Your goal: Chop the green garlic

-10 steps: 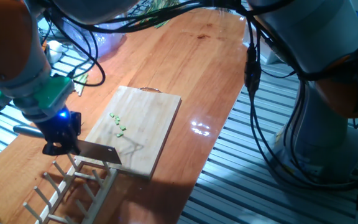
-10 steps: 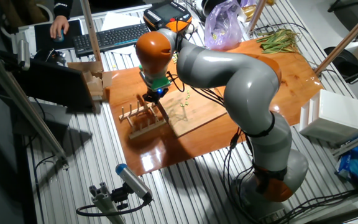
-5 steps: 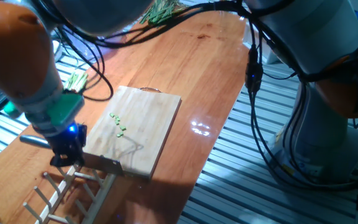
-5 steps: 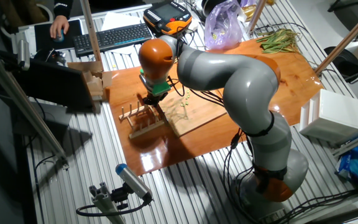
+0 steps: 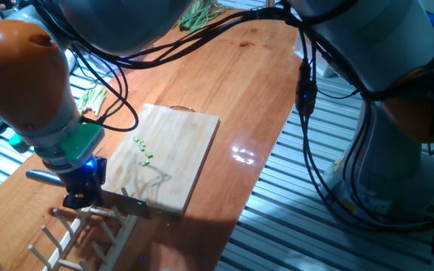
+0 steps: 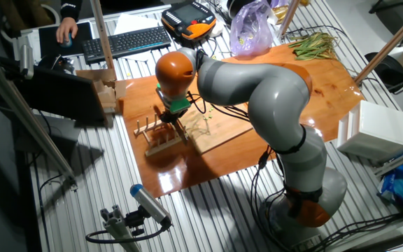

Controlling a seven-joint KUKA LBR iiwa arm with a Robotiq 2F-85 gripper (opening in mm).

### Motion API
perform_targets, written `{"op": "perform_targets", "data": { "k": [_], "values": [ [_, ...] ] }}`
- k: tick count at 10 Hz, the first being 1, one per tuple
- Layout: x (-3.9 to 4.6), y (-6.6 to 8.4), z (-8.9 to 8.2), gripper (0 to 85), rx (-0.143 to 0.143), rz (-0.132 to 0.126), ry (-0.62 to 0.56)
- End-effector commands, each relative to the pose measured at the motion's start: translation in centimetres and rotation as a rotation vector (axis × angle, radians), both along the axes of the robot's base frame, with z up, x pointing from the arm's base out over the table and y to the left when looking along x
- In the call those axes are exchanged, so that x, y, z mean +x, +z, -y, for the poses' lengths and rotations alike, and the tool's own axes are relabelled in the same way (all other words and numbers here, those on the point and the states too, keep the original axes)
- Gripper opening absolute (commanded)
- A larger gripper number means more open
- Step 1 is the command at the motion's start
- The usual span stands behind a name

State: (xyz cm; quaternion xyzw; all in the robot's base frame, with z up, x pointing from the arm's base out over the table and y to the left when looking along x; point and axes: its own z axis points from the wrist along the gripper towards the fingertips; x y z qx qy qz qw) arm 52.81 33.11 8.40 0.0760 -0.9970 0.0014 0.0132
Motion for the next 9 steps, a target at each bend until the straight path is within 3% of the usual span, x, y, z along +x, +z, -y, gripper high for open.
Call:
{"op": "perform_targets", "data": {
  "k": [1,4,7,8,9],
  "values": [
    [0.0,-0.3,0.1,0.0,-0.009,0.002,0.006],
    [0.2,-2.0,0.8,0.0,0.002,0.016,0.007],
    [0.18,-2.6,1.0,0.0,0.011,0.017,-0.015],
    [0.06,-2.6,0.9,17.0,0.007,0.019,-0.036],
    [-0.05,-2.7,0.8,17.0,0.006,0.022,-0.049]
  ]
}}
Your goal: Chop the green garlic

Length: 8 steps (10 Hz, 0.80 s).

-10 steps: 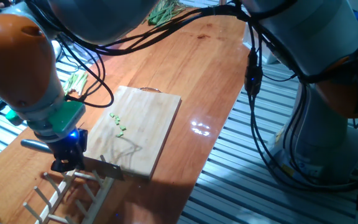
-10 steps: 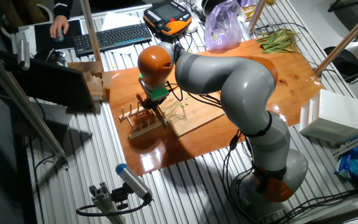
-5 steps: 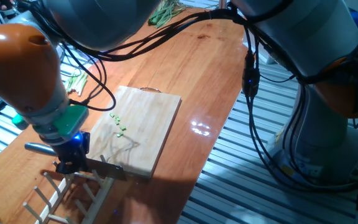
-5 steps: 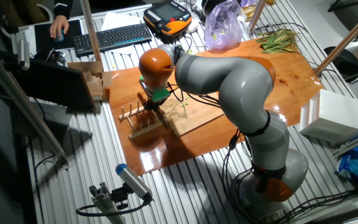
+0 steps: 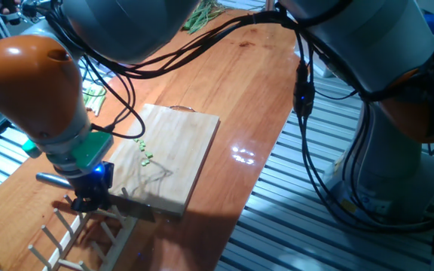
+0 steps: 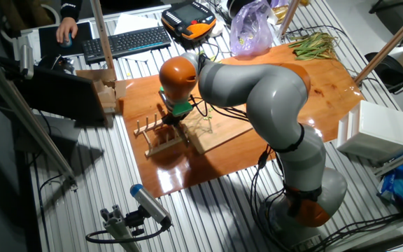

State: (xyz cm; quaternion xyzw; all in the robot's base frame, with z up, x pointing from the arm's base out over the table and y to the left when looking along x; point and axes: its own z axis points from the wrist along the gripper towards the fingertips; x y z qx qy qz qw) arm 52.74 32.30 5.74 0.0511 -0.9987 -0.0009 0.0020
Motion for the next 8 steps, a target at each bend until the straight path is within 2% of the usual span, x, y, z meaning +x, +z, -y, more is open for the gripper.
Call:
{"op": "perform_targets", "data": {
  "k": [1,2,3,5,6,7,8],
  "values": [
    [-0.07,0.0,-0.1,34.0,0.0,0.0,-0.007],
    [-0.08,0.1,-0.1,34.0,0.0,-0.002,-0.008],
    [-0.02,1.3,-0.2,34.0,0.009,-0.023,-0.017],
    [-0.11,5.5,-0.6,34.0,-0.017,-0.072,-0.045],
    [-0.31,7.9,-0.7,34.0,-0.044,-0.091,-0.054],
    [-0.49,9.8,-0.3,34.0,-0.038,-0.109,-0.062],
    [-0.68,11.3,0.4,34.0,-0.024,-0.111,-0.061]
  ]
}}
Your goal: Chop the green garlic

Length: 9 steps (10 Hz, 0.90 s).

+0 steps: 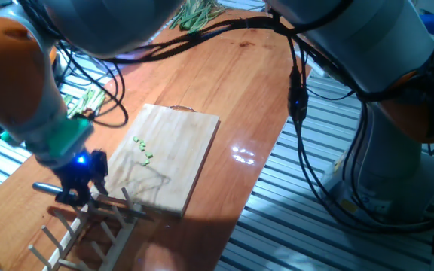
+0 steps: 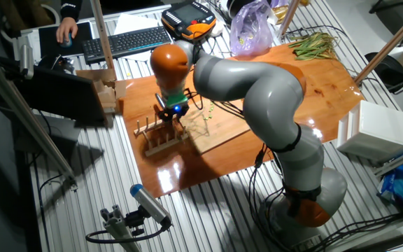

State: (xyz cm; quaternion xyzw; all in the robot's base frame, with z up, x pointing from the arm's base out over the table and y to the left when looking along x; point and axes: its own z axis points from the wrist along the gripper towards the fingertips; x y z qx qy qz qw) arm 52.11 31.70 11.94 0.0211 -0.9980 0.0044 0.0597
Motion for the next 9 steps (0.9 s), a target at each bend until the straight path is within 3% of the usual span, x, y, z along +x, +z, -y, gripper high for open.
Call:
{"op": "perform_targets", "data": {
  "k": [1,2,3,7,9],
  "values": [
    [0.0,6.5,0.7,17.0,0.024,-0.009,0.004],
    [0.14,7.7,1.6,17.0,0.029,-0.02,0.033],
    [0.15,8.7,3.0,0.0,0.028,-0.026,0.06],
    [-0.01,9.6,7.1,0.0,0.039,-0.015,0.132],
    [-0.07,10.0,8.2,0.0,0.047,-0.012,0.139]
  ]
}}
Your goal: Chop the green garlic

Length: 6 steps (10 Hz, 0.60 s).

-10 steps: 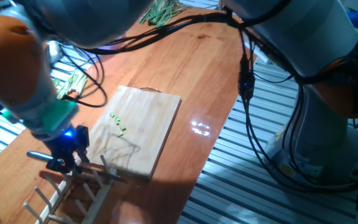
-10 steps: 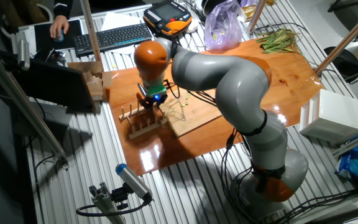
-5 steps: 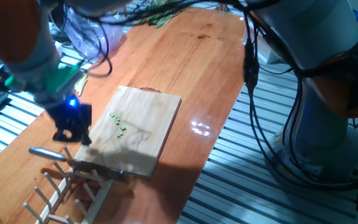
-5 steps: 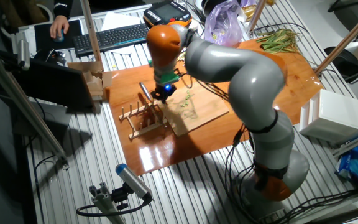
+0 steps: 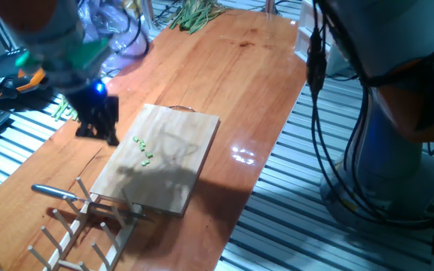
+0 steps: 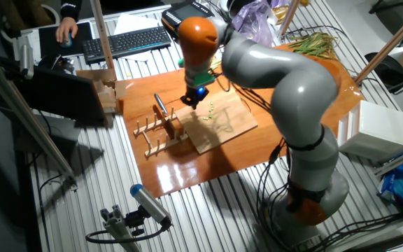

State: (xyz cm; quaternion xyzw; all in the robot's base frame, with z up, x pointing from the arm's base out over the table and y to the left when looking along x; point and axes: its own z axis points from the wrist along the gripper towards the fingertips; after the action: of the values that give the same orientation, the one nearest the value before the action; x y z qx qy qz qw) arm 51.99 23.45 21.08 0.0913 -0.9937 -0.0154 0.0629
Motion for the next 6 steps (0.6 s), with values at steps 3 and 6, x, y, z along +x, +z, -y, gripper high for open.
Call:
{"op": "perform_targets", "data": {
  "k": [3,6],
  "values": [
    [-0.94,1.6,0.8,0.0,0.002,0.035,-0.01],
    [-1.58,2.0,0.9,0.0,0.027,0.01,-0.022]
  ]
}}
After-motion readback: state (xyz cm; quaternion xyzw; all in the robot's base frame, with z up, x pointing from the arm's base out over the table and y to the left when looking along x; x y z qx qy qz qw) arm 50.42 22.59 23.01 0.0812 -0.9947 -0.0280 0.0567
